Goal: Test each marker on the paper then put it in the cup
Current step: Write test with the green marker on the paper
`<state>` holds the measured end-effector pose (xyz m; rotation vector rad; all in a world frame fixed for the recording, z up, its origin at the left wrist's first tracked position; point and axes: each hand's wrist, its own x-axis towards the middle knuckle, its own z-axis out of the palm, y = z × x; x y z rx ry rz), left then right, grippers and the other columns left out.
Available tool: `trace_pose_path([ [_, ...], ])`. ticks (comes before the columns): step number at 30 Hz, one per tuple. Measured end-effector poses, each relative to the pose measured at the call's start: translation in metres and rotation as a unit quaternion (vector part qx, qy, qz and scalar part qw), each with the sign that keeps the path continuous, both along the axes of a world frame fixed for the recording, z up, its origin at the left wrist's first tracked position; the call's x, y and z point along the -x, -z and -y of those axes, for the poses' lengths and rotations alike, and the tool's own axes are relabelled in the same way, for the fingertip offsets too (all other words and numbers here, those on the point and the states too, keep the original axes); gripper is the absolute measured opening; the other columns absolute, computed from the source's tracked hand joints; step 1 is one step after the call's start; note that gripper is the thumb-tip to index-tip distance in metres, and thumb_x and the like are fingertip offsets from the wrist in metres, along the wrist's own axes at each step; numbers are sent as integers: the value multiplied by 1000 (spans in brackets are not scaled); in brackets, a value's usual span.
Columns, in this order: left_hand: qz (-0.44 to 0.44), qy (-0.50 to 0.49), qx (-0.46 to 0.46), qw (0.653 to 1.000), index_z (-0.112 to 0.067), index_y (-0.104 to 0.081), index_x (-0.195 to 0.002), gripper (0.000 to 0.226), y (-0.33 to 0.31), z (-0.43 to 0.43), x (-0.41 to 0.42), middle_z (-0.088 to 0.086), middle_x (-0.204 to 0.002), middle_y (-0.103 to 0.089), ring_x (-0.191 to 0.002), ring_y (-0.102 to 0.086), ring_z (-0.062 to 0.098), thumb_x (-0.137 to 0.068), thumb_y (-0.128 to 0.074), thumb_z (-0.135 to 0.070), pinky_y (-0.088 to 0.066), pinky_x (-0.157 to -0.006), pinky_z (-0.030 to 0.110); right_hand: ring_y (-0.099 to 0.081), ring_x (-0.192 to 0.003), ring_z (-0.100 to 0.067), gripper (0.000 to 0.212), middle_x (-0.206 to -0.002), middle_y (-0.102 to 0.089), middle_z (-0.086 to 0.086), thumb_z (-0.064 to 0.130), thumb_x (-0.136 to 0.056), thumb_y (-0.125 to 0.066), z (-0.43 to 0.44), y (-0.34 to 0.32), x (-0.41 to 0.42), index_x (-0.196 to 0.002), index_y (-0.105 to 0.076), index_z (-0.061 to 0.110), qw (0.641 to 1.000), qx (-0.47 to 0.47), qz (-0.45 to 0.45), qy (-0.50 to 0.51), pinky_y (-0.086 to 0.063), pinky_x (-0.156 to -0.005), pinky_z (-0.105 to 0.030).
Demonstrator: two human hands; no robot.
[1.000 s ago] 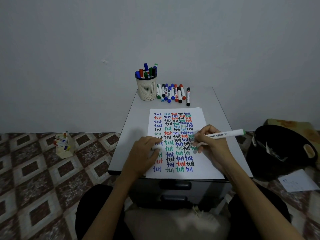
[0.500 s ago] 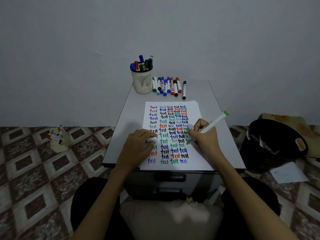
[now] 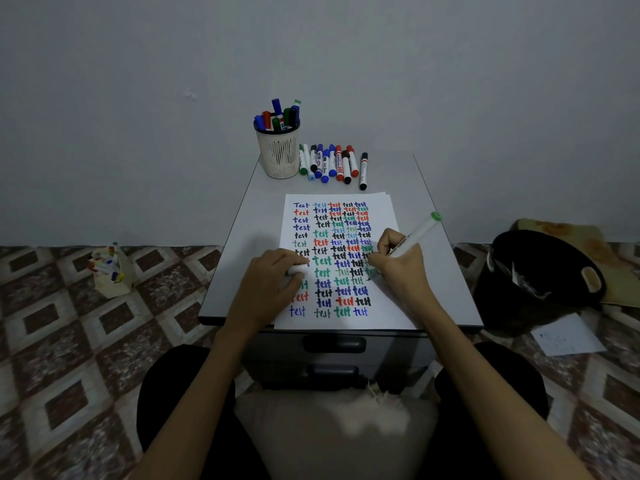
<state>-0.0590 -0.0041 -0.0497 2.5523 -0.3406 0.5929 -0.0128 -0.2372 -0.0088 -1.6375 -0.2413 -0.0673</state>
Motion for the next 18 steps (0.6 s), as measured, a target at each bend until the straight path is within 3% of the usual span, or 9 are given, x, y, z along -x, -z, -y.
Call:
trace_pose_path([
  [8, 0, -4, -6, 1000, -21, -60, -108, 30, -1, 1, 1, -4, -106, -63, -93, -55, 10, -90, -42, -38, -46, -82, 33, -46, -49, 1, 28, -61, -44, -8, -15, -80, -58, 1, -2, 1, -67, -43, 6, 1000, 4, -7, -1, -44, -49, -13],
  [18, 6, -2, -7, 1000, -20, -60, -107, 28, -2, 1, 1, -3, -105, -63, -91, -56, 11, -90, -44, -36, -46, -80, 32, -48, -51, -2, 29, -59, -43, -8, -16, -78, -58, 4, 0, -1, -66, -43, 5, 1000, -10, -12, 12, -49, -53, -18],
])
